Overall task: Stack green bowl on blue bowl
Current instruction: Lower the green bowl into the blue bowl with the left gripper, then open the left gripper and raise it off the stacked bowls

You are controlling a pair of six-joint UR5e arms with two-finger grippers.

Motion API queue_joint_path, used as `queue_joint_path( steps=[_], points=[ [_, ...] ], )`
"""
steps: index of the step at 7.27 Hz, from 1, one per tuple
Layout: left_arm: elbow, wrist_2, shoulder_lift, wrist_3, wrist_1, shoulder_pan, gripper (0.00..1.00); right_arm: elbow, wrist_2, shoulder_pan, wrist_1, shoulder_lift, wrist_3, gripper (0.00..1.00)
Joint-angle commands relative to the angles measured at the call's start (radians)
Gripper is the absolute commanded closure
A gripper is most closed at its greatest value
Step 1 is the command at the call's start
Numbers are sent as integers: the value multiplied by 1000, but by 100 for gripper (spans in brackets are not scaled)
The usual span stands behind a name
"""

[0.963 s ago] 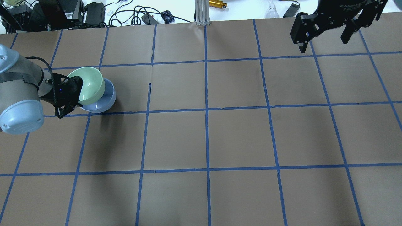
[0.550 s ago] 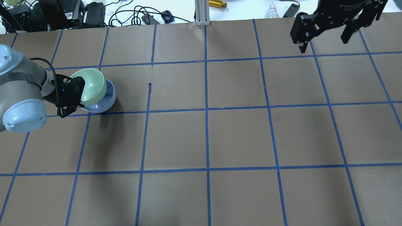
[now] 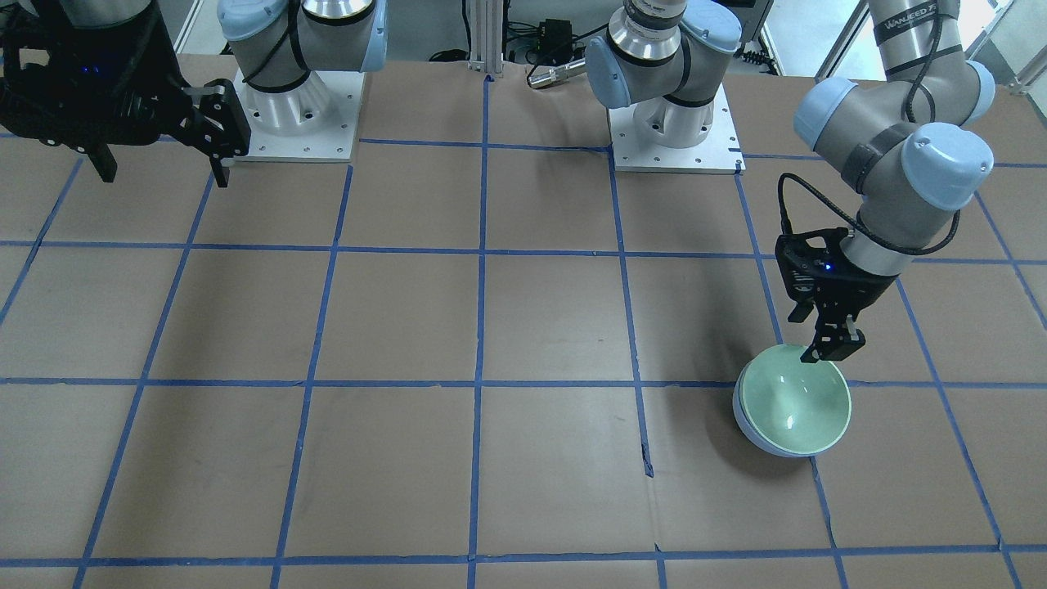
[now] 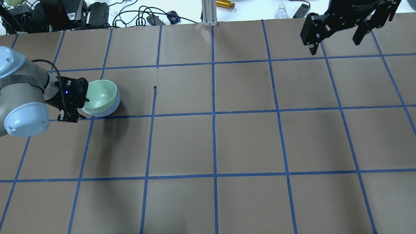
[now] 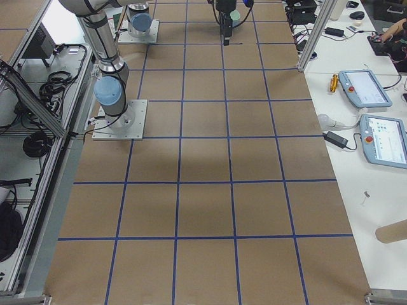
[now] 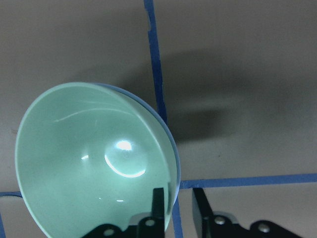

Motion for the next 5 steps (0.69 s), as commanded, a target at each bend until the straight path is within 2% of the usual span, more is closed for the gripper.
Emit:
queue_joint_path(
  steps=[1,3,4,5],
  points=[
    [64,4,32,-96,-51,-24,0,0,0,0,0,0,0,0],
    [210,14,72,-322,-281,-131,0,0,0,0,0,0,0,0],
    [320,14,76,-439,-489,-179,0,0,0,0,0,0,0,0],
    [403,18,70,-589,-605,-214,0,0,0,0,0,0,0,0]
  ],
)
